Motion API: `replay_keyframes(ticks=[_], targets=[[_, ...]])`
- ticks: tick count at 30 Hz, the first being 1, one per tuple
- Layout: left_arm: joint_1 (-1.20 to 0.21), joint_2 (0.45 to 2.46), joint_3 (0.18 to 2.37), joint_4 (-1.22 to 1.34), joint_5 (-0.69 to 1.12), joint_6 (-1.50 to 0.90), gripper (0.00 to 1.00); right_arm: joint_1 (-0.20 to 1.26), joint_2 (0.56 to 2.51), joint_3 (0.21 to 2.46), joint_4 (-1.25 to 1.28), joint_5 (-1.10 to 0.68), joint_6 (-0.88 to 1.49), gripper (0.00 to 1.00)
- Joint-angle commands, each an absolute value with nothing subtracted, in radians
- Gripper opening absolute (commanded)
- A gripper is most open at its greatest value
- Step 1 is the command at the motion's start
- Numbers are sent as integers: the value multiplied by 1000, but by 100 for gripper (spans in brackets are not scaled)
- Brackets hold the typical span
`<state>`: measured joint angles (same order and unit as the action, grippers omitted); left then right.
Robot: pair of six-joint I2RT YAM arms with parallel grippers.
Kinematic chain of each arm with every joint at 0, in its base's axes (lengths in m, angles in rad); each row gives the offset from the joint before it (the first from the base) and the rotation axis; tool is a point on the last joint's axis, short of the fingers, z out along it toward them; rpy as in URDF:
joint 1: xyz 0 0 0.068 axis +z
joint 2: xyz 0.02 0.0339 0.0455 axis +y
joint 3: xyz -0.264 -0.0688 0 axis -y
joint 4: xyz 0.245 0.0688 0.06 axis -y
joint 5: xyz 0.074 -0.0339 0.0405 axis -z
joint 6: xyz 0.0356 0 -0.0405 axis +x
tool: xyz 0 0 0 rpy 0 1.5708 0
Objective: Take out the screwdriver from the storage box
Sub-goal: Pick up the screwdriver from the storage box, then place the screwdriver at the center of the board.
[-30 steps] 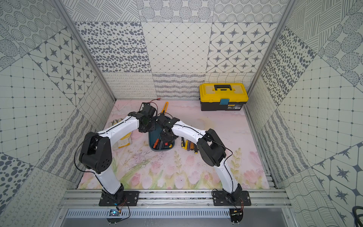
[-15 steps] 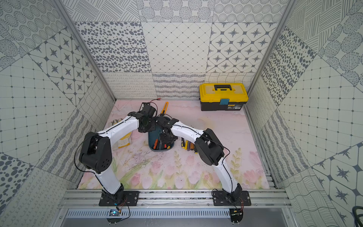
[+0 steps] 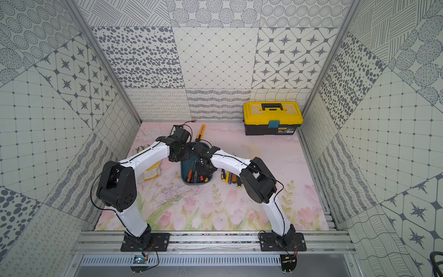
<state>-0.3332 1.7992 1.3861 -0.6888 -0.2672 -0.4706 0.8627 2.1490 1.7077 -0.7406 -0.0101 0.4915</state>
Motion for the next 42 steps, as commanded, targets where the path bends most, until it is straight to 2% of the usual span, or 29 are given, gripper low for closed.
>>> replay_keyframes(ticks=[1, 10, 28, 36, 42], targets=[[-334, 1798, 1410, -658, -268, -481, 0, 865, 2074, 1674, -677, -23, 503, 0], [-334, 1799, 1410, -658, -266, -482, 0, 865, 1998, 1606, -572, -33, 506, 0], [-330, 1781, 1408, -663, -307, -482, 0, 814, 1781, 1454, -499, 112, 513, 0], [-318, 1764, 1410, -672, -341, -482, 0, 757, 1772, 1393, -511, 103, 554, 0], [-314, 1768, 1417, -678, -335, -483, 0, 733, 1838, 1411, -565, 78, 573, 0]])
